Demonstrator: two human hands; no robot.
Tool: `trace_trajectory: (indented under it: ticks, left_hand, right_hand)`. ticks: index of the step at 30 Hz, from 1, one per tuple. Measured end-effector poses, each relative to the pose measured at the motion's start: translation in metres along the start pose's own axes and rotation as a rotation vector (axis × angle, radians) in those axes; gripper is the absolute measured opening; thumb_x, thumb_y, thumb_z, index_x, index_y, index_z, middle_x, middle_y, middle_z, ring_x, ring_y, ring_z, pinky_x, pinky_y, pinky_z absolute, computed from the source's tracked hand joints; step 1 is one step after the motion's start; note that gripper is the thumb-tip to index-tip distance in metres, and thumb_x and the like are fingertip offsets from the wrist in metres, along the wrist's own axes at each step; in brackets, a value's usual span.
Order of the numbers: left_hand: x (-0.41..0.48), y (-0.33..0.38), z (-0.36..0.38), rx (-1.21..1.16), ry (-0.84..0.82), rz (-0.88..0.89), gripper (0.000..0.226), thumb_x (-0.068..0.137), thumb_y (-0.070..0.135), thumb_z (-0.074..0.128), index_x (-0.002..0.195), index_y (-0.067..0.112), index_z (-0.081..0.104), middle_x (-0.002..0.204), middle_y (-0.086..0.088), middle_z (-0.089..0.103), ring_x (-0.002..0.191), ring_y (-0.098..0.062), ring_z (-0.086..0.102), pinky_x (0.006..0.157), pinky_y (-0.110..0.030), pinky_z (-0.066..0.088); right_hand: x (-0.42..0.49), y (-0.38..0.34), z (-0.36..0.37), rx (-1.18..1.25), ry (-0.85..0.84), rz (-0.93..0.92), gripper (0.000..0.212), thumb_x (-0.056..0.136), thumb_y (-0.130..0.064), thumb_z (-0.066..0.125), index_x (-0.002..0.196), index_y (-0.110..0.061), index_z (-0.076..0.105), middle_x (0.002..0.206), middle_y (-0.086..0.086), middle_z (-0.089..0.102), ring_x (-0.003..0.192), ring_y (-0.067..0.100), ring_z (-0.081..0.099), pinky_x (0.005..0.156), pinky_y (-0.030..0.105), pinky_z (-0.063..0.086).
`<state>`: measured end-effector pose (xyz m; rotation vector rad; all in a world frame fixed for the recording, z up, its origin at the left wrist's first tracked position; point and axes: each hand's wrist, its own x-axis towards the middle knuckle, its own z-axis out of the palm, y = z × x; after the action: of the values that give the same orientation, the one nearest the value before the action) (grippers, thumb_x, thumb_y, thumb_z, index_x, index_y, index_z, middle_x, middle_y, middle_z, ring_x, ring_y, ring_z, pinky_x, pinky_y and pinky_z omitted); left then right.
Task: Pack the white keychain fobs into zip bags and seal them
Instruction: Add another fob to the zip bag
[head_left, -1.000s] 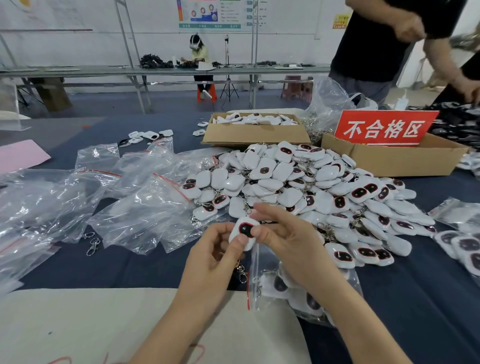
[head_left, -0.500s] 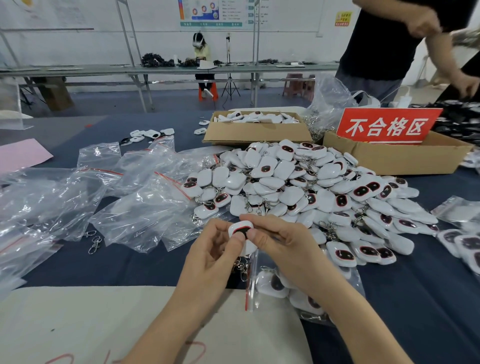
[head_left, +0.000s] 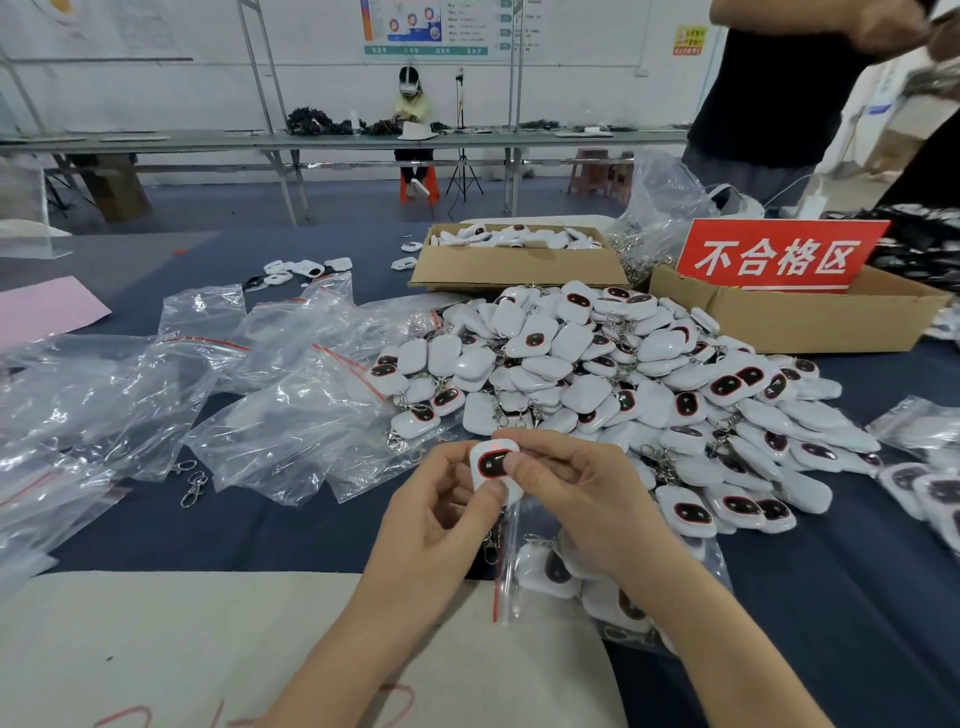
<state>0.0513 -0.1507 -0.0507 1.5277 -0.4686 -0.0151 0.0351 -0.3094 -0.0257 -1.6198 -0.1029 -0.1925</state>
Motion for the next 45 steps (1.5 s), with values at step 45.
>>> trace_trajectory:
  ticks: [45]
  left_hand:
    - [0.0008, -0.0013, -0.0026, 0.343, 0.211, 0.279, 0.017, 0.092, 0.039, 0.062, 0.108, 0.036, 0.069, 0.107, 0.015, 0.065, 0.099, -0.010, 0.064, 0.084, -0.015, 0.047]
  right_hand:
    - [-0.0035, 0.0006, -0.0027, 0.021, -0.015, -0.057, 0.024, 0.089, -0.004, 0.070, 0.095, -0.027, 0.072, 0.101, -0.008, 0.077, 0.097, 0.013, 0.073, 0.082, 0.019, 0.056]
